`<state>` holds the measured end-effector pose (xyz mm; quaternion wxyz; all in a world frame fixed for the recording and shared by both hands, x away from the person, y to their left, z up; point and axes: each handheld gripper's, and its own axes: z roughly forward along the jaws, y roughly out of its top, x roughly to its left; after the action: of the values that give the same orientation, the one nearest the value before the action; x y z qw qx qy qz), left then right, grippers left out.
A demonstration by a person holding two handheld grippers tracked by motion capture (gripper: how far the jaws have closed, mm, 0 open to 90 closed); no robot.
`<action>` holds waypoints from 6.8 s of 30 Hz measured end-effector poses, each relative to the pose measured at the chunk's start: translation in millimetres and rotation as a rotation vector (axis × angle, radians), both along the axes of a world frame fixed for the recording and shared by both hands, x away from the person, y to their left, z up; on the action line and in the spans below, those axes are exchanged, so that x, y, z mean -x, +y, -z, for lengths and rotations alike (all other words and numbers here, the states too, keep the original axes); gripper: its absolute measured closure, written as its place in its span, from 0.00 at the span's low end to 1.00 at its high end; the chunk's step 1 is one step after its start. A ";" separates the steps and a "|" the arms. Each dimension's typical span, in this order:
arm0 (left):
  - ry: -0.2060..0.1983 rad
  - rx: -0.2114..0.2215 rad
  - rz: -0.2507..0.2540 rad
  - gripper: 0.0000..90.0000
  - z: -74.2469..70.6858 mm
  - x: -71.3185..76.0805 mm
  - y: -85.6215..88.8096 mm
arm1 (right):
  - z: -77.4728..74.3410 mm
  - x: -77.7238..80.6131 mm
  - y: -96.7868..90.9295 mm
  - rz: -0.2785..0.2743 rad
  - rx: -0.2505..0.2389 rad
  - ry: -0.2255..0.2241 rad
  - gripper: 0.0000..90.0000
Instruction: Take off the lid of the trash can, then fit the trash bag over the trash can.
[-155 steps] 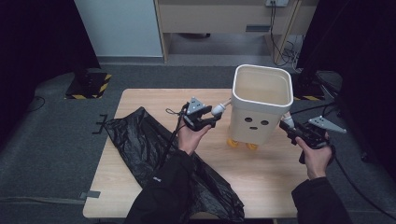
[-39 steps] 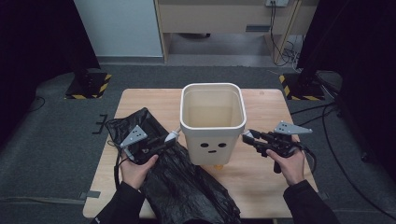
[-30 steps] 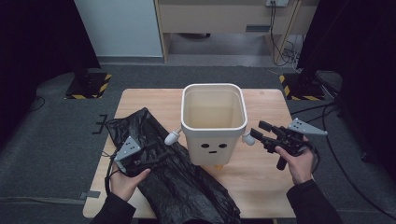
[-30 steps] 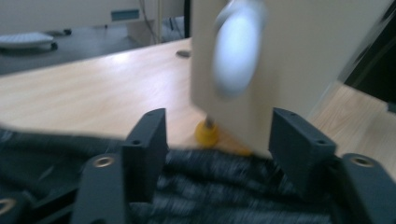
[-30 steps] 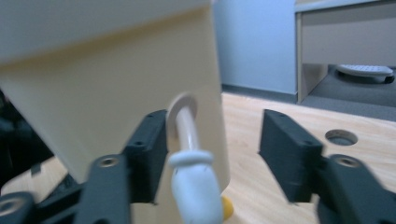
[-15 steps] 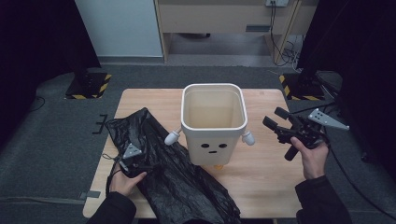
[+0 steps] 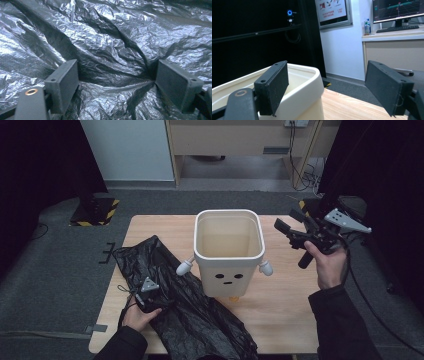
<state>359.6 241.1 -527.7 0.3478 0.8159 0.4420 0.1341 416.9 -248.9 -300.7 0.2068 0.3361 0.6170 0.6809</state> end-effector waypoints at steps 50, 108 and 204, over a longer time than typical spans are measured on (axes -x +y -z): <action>-0.014 -0.051 0.073 0.00 4.7 2.6 -11.2 | 0.7 -87.4 97.7 -0.223 0.317 0.310 0.61; -0.019 -0.060 0.075 0.00 5.1 2.6 -12.1 | 87.8 -33.9 -102.6 0.464 0.005 0.239 0.63; -0.078 -0.041 -0.492 0.28 5.4 -35.8 81.5 | 201.1 4.1 -97.1 0.277 0.464 0.513 0.29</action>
<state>395.4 322.7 -533.0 0.3051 0.6846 0.6108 0.2551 412.7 -345.9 -501.9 0.2062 0.5201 0.7355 0.3821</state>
